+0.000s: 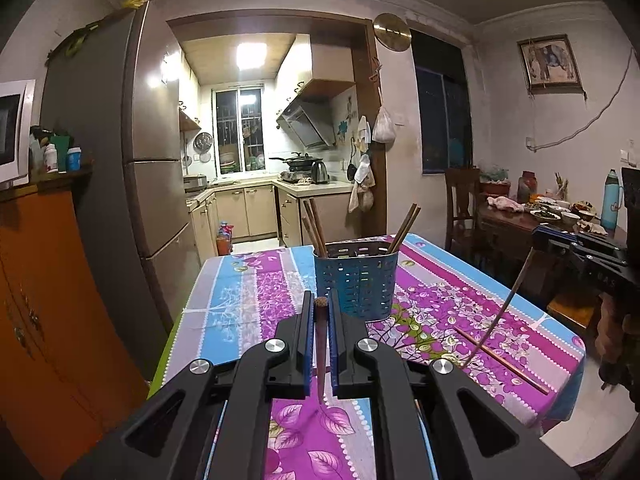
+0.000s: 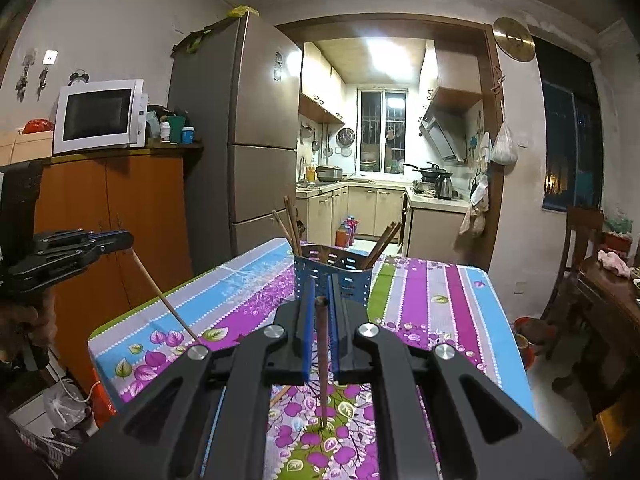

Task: Organize utensils
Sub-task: 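Carry the left gripper's chopstick to the holder while the right gripper carries its own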

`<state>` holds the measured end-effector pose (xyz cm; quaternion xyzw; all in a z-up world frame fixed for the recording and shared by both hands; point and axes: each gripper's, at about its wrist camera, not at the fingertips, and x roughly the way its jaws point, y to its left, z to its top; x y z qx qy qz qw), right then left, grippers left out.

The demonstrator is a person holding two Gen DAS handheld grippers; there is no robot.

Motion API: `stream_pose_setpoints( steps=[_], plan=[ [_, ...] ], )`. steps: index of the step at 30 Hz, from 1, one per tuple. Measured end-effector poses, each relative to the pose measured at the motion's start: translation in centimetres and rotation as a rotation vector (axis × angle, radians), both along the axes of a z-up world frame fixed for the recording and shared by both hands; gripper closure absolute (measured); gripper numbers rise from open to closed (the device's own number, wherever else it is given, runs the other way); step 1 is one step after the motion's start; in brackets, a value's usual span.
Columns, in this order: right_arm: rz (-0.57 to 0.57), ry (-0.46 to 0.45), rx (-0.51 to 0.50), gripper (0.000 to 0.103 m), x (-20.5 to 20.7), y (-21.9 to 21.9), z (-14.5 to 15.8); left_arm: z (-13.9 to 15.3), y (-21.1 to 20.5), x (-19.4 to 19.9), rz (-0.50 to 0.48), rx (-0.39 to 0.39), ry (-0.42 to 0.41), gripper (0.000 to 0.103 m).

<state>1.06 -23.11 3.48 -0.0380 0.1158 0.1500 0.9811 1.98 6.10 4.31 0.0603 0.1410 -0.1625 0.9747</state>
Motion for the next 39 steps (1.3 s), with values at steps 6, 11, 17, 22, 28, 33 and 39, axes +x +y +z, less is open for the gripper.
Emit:
stream_pose_setpoints(
  steps=[6,11,17,22,28,33,39],
  plan=[
    [0.01,-0.023,0.006,0.098,0.0,0.1,1.1,0.8,-0.6,0.6,-0.013,0.012,0.017,0.095],
    [0.023,-0.041,0.008,0.098,0.3,0.3,2.0,1.6,-0.8,1.4,-0.022,0.015,0.045,0.095],
    [0.046,-0.032,0.022,0.098,1.0,0.9,2.4,1.5,-1.3,2.7,-0.014,0.042,0.073,0.095],
    [0.063,-0.022,0.032,0.098,1.9,1.5,2.6,0.9,-2.4,4.4,0.024,0.078,0.084,0.095],
    [0.077,-0.01,0.011,0.098,2.7,2.8,2.7,0.2,-4.0,5.2,0.052,0.134,0.071,0.095],
    [0.083,-0.008,0.001,0.098,3.1,3.0,3.0,-0.5,-4.5,5.7,0.072,0.165,0.069,0.095],
    [0.084,-0.007,-0.004,0.098,3.3,3.3,3.2,-0.4,-4.9,5.4,0.079,0.18,0.06,0.095]
  ],
)
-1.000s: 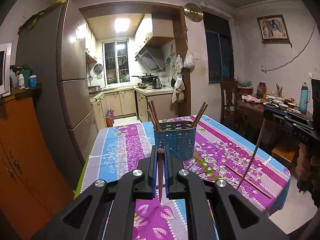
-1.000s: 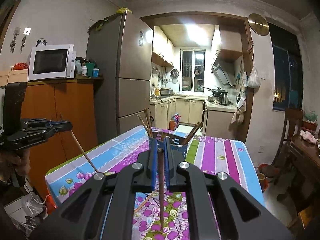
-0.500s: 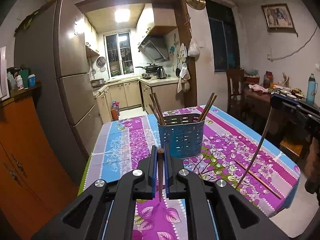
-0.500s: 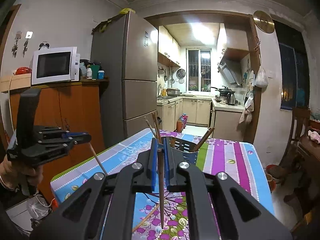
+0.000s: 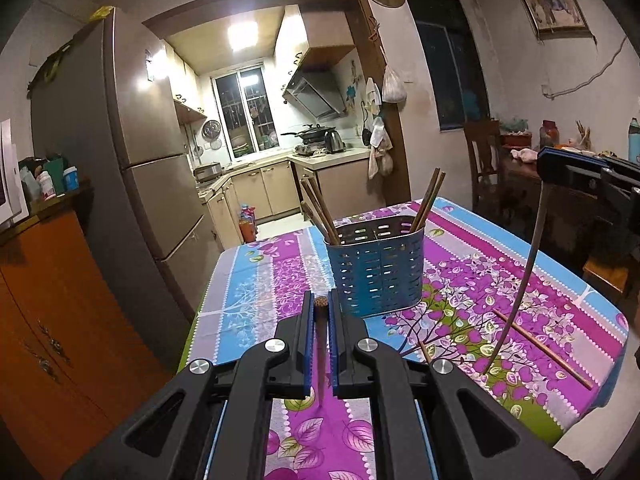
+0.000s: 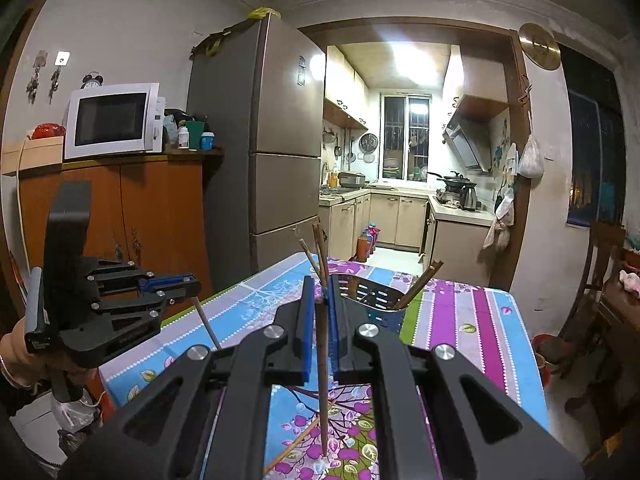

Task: Organize utensils
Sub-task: 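Carry the left gripper's chopstick to the holder while the right gripper carries its own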

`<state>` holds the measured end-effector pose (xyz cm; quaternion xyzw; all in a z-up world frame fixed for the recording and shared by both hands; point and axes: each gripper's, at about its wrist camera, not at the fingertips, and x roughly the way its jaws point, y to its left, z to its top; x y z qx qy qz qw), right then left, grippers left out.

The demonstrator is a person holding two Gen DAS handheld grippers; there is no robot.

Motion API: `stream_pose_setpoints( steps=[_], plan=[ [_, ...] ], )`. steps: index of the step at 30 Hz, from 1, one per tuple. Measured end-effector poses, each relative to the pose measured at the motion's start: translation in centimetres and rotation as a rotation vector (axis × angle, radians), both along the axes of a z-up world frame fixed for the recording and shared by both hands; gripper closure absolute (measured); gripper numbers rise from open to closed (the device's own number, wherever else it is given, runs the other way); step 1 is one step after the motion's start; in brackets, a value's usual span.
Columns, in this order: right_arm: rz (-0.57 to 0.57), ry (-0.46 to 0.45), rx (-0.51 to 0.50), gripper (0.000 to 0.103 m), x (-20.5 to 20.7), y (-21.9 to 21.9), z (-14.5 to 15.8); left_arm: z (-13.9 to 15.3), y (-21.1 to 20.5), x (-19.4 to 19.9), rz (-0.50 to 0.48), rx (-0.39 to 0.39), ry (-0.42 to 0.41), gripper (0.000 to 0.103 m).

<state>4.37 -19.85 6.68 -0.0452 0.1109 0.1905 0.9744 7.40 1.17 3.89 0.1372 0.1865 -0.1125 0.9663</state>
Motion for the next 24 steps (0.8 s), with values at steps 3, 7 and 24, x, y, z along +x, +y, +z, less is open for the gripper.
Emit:
stream_pose_setpoints(
  steps=[3,7,24],
  plan=[
    [-0.001,-0.001,-0.001,0.098,0.0,0.0,0.0,0.1,-0.1,-0.1,-0.003,0.0,0.0,0.095],
    [0.0,-0.002,0.0,0.098,0.0,0.0,0.0,0.4,-0.1,-0.1,-0.005,-0.004,-0.006,0.095],
    [-0.006,-0.066,0.009,0.098,2.6,0.4,3.8,2.1,-2.3,0.1,-0.027,0.038,-0.059,0.095]
  ],
)
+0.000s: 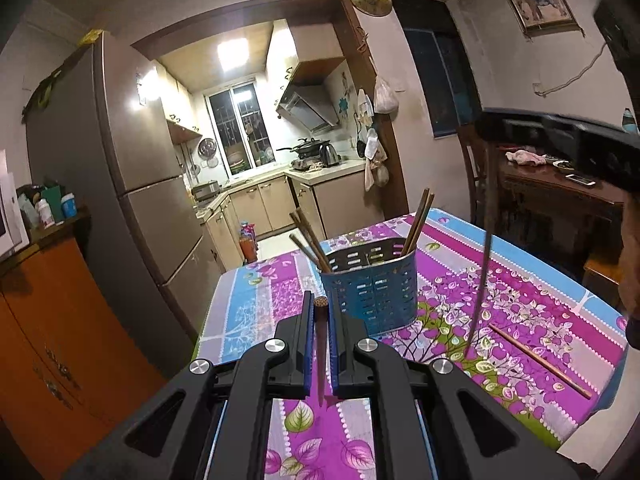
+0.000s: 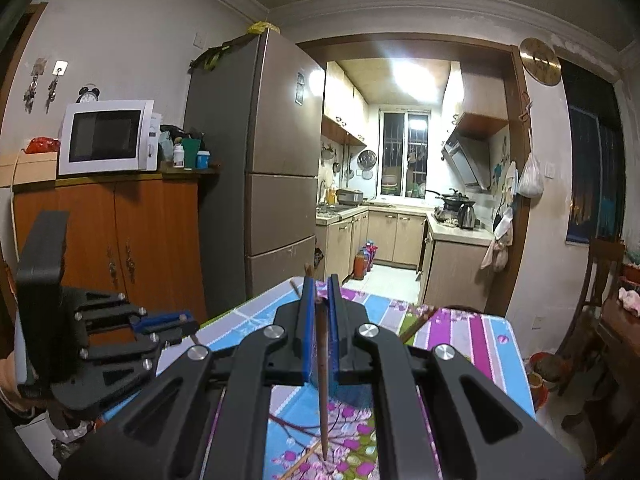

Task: Organize utensils
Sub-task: 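Carry the left gripper's chopstick to the holder while the right gripper carries its own, then lower the left gripper's chopstick into the holder while the right gripper inserts its own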

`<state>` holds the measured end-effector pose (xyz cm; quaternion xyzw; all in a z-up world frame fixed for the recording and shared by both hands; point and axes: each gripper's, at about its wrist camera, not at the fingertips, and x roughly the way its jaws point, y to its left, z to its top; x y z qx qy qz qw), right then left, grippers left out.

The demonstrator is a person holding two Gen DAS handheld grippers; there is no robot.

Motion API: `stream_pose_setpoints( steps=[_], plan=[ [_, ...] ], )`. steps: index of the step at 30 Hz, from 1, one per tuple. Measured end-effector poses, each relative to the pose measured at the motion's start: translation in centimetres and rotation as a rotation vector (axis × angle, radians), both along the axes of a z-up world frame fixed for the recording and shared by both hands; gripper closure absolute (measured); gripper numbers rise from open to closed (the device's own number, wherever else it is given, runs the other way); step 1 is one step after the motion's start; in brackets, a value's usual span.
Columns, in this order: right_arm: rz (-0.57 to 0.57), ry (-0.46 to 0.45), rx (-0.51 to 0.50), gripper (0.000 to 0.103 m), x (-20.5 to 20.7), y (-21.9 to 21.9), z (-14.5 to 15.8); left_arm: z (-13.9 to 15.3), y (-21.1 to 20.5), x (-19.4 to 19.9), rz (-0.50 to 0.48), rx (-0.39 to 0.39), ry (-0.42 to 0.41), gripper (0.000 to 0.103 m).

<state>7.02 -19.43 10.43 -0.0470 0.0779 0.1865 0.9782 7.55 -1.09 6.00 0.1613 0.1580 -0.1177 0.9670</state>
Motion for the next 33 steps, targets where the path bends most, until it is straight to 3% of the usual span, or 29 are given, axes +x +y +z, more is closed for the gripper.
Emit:
stream_pose_setpoints(
  steps=[8,15,22,27,33],
  plan=[
    [-0.024,-0.056,0.007,0.098,2.7,0.1,3.1,1.9,-1.5,2.2,-0.02,0.013,-0.04,0.095],
    [-0.058,-0.105,0.044,0.098,5.2,-0.7,6.4,7.8,-1.8,5.4,-0.111,-0.128,-0.084,0.095],
    [-0.099,-0.17,0.07,0.098,7.9,-1.1,8.5,11.2,-3.0,9.5,-0.131,-0.207,-0.123,0.095],
    [-0.122,-0.163,0.154,0.098,11.4,-1.9,7.9,10.0,-4.2,13.5,-0.13,-0.242,-0.105,0.095],
    [-0.168,-0.105,0.244,0.098,15.5,-2.6,4.0,6.1,-4.6,17.3,-0.122,-0.263,-0.072,0.095]
  ],
)
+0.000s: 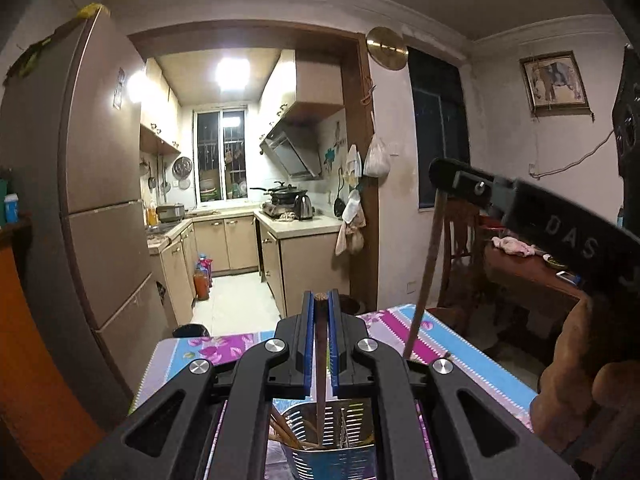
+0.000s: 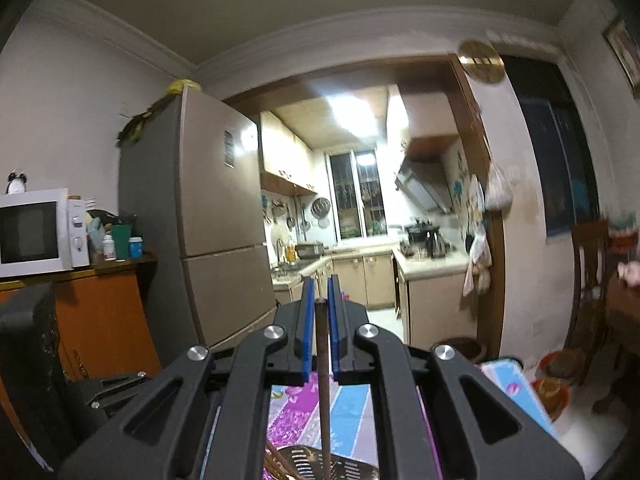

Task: Organize utensils
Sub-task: 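Lower the left gripper's chopstick into the holder while the right gripper inserts its own, then open both grippers to release the chopsticks in the holder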

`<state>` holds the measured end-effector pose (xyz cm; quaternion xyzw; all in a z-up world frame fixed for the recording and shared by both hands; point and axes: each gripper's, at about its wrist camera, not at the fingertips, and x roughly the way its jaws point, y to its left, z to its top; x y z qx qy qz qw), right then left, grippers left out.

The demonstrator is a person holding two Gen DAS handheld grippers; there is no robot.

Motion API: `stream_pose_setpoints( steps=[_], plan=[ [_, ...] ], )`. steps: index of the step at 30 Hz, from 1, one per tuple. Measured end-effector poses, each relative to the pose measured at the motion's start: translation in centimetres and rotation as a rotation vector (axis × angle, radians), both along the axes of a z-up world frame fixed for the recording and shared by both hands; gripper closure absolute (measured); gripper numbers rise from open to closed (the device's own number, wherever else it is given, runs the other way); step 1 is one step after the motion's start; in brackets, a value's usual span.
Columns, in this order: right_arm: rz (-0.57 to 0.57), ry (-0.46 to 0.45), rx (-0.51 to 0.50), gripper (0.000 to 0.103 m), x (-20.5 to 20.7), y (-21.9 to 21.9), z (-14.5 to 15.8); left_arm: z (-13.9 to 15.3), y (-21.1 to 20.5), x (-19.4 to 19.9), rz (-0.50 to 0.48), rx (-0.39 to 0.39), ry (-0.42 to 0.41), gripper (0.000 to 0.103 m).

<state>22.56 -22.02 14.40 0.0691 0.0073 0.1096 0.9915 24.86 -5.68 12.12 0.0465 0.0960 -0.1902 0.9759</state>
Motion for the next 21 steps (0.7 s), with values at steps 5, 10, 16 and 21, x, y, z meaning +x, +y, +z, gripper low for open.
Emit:
stream_pose_setpoints(
  steps=[5,10,16,21],
  plan=[
    [-0.018,0.089,0.029,0.098,2.8,-0.1,-4.2,-3.3,0.0,2.2,0.018,0.005,0.024,0.095],
    [-0.012,0.181,0.03,0.098,4.2,0.6,-8.0,-6.1,0.8,2.9,0.033,-0.001,0.068,0.095],
    [-0.03,0.176,0.016,0.091,2.9,0.4,-7.5,-5.2,1.8,1.9,0.047,-0.025,0.037,0.095],
    [-0.063,0.071,-0.008,0.091,-1.4,-2.5,-3.4,-2.0,3.6,-2.0,0.073,-0.048,-0.069,0.095]
  ],
)
